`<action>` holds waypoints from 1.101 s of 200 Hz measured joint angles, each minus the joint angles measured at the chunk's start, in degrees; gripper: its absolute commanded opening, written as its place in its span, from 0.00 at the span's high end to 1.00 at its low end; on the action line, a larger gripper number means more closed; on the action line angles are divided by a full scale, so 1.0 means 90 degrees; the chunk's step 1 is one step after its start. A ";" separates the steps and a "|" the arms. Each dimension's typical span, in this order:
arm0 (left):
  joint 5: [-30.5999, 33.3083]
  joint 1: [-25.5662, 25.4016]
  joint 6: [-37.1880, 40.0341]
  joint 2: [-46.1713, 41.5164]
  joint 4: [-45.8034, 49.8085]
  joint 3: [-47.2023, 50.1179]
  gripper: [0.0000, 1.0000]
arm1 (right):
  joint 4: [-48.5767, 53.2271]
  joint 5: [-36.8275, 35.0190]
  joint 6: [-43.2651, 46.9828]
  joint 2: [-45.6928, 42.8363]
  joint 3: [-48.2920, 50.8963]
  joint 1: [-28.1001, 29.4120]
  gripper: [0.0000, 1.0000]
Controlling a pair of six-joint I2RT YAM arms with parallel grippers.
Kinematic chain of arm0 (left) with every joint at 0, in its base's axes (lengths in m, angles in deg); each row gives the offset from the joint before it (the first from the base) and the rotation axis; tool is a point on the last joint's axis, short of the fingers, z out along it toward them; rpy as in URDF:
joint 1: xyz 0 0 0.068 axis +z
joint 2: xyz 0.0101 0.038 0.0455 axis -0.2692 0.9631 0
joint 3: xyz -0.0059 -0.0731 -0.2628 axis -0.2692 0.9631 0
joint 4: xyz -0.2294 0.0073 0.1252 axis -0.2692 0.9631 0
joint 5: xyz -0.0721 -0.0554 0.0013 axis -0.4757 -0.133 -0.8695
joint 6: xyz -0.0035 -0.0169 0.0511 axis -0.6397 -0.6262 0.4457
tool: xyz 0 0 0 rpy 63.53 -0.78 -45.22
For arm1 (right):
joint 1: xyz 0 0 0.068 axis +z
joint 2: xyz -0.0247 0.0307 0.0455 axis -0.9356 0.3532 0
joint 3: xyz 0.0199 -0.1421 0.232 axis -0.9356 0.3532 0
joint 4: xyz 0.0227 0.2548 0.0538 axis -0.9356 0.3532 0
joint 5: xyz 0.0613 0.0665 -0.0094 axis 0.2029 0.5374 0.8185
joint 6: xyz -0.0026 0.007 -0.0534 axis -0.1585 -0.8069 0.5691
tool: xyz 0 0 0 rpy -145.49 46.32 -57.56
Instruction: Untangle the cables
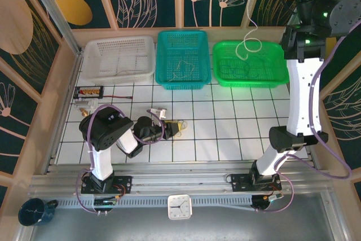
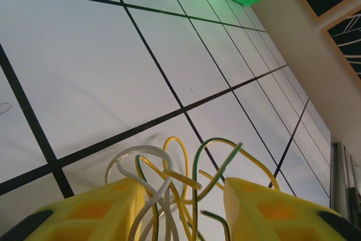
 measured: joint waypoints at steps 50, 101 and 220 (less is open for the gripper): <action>0.0015 0.0000 -0.0151 -0.0568 0.0372 0.0010 0.20 | -0.0015 0.0194 -0.0022 0.0002 0.0449 0.0000 1.00; 0.0102 0.0000 -0.0221 -0.1464 0.0753 0.0010 0.01 | -0.0070 0.0304 0.0002 0.0129 0.0729 0.0221 1.00; 0.1452 0.0000 -0.0478 -0.3616 0.2072 0.0250 0.01 | -0.0112 0.0170 0.0221 0.1870 0.0056 0.0515 1.00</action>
